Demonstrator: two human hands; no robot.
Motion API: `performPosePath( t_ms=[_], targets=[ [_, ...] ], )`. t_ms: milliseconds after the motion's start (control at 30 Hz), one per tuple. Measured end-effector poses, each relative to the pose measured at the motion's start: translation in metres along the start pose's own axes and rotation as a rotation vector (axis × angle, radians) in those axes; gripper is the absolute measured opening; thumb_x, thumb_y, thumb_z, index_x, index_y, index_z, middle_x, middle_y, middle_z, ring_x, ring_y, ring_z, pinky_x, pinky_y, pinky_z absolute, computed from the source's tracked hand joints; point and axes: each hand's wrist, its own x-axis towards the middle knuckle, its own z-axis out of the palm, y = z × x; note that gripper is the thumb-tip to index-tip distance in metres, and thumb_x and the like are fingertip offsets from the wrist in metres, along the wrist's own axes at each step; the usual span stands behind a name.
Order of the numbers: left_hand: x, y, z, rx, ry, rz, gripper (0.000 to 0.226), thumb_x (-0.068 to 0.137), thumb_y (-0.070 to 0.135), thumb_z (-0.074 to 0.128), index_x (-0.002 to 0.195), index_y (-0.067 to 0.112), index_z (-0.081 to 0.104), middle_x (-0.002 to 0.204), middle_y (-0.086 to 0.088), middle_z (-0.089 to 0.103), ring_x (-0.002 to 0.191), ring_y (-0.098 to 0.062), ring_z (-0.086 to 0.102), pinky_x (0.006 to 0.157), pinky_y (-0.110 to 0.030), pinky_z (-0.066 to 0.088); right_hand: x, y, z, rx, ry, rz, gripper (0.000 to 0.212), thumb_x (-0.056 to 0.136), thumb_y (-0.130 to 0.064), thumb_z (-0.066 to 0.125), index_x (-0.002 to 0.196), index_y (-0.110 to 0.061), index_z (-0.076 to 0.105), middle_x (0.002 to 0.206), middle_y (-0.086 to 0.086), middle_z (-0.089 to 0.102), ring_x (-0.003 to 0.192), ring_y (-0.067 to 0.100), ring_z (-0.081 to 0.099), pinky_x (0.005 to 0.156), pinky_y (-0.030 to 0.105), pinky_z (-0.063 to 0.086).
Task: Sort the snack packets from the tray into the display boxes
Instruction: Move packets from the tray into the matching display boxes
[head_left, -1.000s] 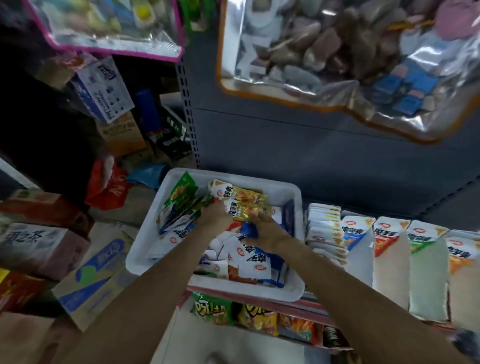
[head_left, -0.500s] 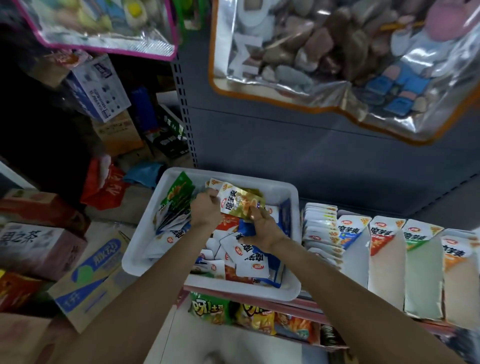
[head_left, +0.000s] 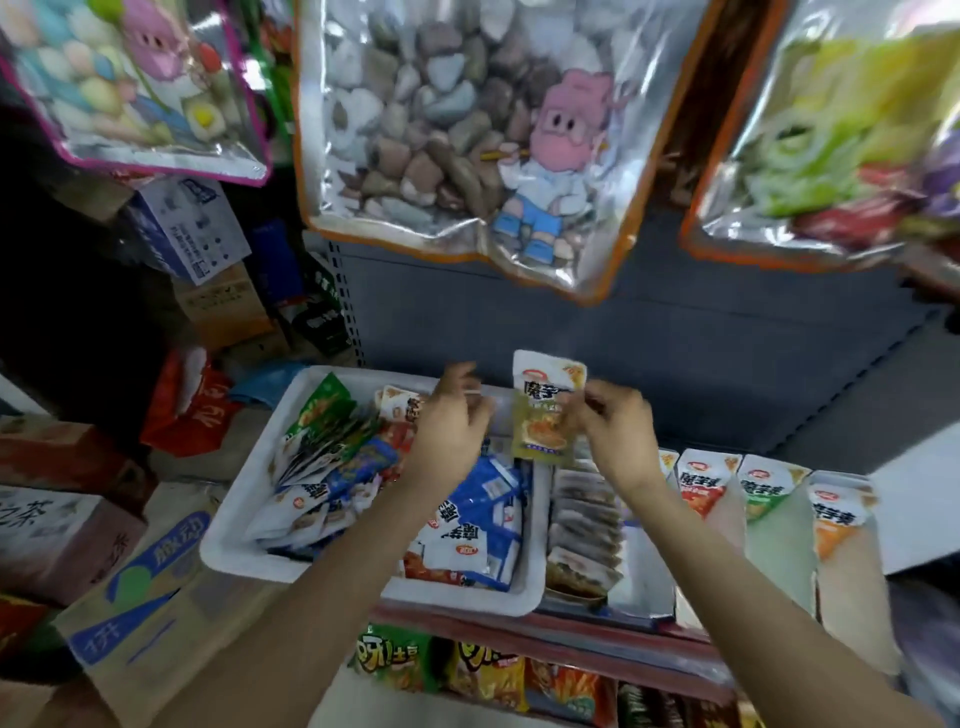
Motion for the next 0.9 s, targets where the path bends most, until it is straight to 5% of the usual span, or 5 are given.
performPosePath(
  t_ms=[133,233,533,733,900],
  targets=[
    [-0.007,0.013,0.043,0.234,-0.398,0.057,0.049,0.093,-0.003,0.039,0.14,0.009,0.041,0.139,-0.012,0.044,0.119,-0.027,0.049,0.1,-0.033,0.038,0.003,0.023,-0.042,0.235,0.133,0.139,0.015,0.079,-0.025,0.062,0.073,-0.011,0.064,0.069,0.013,0.067,0.067,0.027,0.062,0.068,0.056,0.053],
    [-0.014,0.013,0.068,0.357,-0.525,0.14,0.058,0.091,-0.008,0.038,0.145,0.014,0.034,0.15,-0.006,0.031,0.137,-0.022,0.031,0.112,-0.03,0.023,-0.002,0.027,-0.065,0.317,0.136,0.157,0.019,0.086,-0.005,0.061,0.074,-0.018,0.068,0.078,0.003,0.072,0.08,0.023,0.067,0.079,0.055,0.054],
    [-0.033,0.018,0.07,0.287,-0.474,0.131,0.052,0.084,-0.013,0.04,0.127,0.011,0.054,0.142,-0.002,0.042,0.133,-0.018,0.035,0.109,-0.025,0.026,-0.006,0.035,-0.075,0.472,0.052,0.189,0.013,0.088,0.003,0.059,0.087,-0.008,0.066,0.081,-0.003,0.071,0.077,0.012,0.069,0.075,0.028,0.058],
    [-0.04,0.018,0.059,0.246,-0.512,0.087,0.054,0.085,-0.011,0.04,0.13,0.017,0.052,0.139,0.001,0.044,0.129,-0.015,0.037,0.103,-0.023,0.031,-0.008,0.042,-0.064,0.452,-0.002,0.229,0.019,0.087,-0.001,0.063,0.085,-0.019,0.067,0.089,0.001,0.072,0.087,0.022,0.07,0.082,0.042,0.056],
    [-0.044,0.018,0.059,0.224,-0.523,0.053,0.055,0.087,-0.01,0.04,0.132,0.02,0.05,0.139,0.001,0.045,0.127,-0.015,0.039,0.095,-0.02,0.033,-0.007,0.044,-0.063,0.414,-0.023,0.196,0.014,0.088,-0.005,0.062,0.089,-0.018,0.067,0.094,0.004,0.072,0.089,0.021,0.07,0.08,0.038,0.057]
  ],
)
